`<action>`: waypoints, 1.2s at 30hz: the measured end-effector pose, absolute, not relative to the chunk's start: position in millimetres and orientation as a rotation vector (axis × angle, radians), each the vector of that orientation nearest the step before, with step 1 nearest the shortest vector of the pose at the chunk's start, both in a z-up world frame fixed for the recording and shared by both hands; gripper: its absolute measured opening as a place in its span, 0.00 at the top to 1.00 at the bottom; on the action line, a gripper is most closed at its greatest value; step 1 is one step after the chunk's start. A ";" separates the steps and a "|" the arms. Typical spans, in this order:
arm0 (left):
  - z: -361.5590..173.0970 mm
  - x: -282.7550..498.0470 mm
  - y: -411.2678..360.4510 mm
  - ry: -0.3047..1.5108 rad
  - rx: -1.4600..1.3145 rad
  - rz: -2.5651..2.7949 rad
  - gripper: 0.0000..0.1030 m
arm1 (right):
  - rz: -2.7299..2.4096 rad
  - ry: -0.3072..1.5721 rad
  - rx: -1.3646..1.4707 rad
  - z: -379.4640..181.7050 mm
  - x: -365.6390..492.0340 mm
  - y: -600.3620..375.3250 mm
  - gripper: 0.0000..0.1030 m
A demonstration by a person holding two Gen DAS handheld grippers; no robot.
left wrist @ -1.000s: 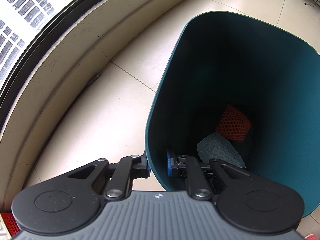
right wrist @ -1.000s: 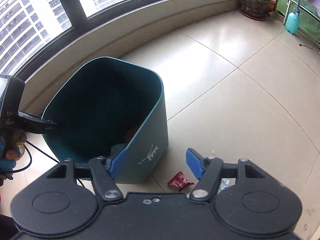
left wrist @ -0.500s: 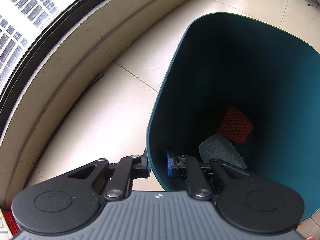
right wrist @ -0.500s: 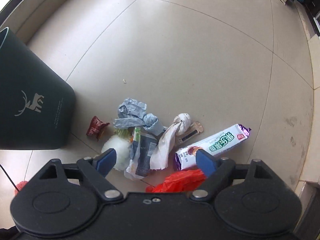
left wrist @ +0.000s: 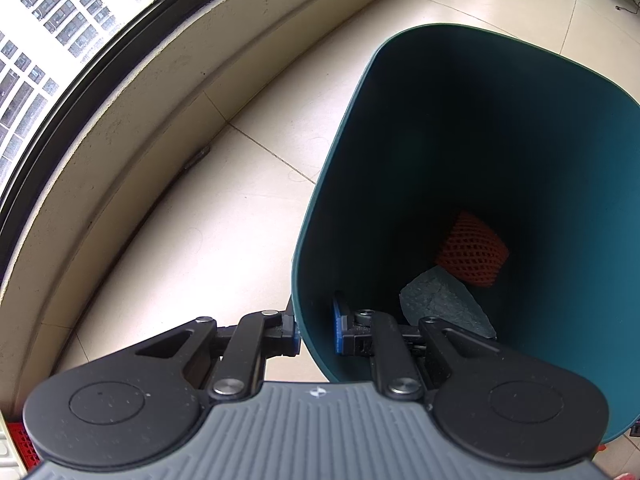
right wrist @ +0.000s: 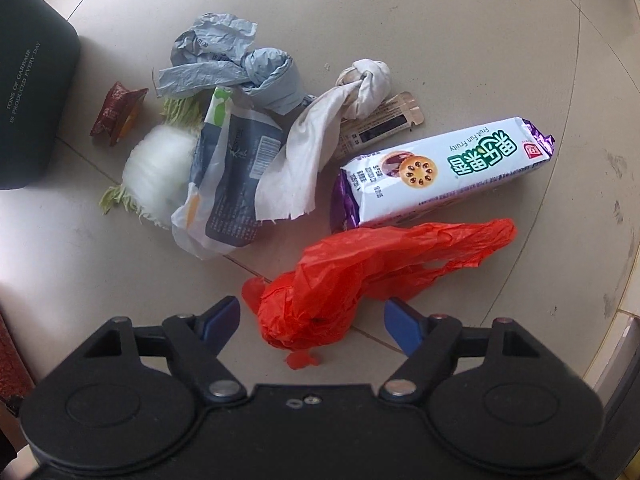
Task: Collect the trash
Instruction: 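Grasp the red plastic bag with the right gripper, then carry the red plastic bag into the bin and open the right gripper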
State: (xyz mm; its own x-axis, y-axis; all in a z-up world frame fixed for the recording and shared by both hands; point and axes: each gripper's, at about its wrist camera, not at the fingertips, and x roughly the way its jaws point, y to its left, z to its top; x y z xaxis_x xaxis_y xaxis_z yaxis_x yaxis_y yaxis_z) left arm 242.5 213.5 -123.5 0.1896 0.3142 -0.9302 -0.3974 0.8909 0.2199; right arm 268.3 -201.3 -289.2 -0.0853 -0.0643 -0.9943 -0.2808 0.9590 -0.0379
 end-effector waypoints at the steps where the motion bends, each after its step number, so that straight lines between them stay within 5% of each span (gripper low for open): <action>1: -123.8 242.3 213.5 1.287 -0.076 0.501 0.86 | 0.184 1.650 -0.274 -295.0 267.9 -200.1 0.25; 4: -123.7 242.0 212.9 1.287 -0.071 0.501 0.86 | 0.179 1.674 -0.268 -305.5 267.6 -200.8 0.29; 17: -122.0 242.0 210.7 1.286 -0.066 0.503 0.86 | 0.199 1.685 -0.344 -308.5 247.8 -196.9 0.81; 26: -121.8 241.7 210.3 1.285 -0.064 0.503 0.86 | 0.250 1.654 -0.338 -261.1 242.3 -196.6 0.89; 36: -123.0 243.1 211.8 1.288 -0.070 0.502 0.86 | 0.403 1.416 -0.291 -137.0 233.1 -182.3 0.93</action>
State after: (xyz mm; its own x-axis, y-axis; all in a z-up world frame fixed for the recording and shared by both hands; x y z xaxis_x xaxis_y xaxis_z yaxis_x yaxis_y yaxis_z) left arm 243.1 211.8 -123.0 0.1874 0.3183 -0.9293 -0.3949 0.8907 0.2255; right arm 233.1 -182.3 -137.0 0.1047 0.0976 -0.9897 -0.4384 0.8978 0.0422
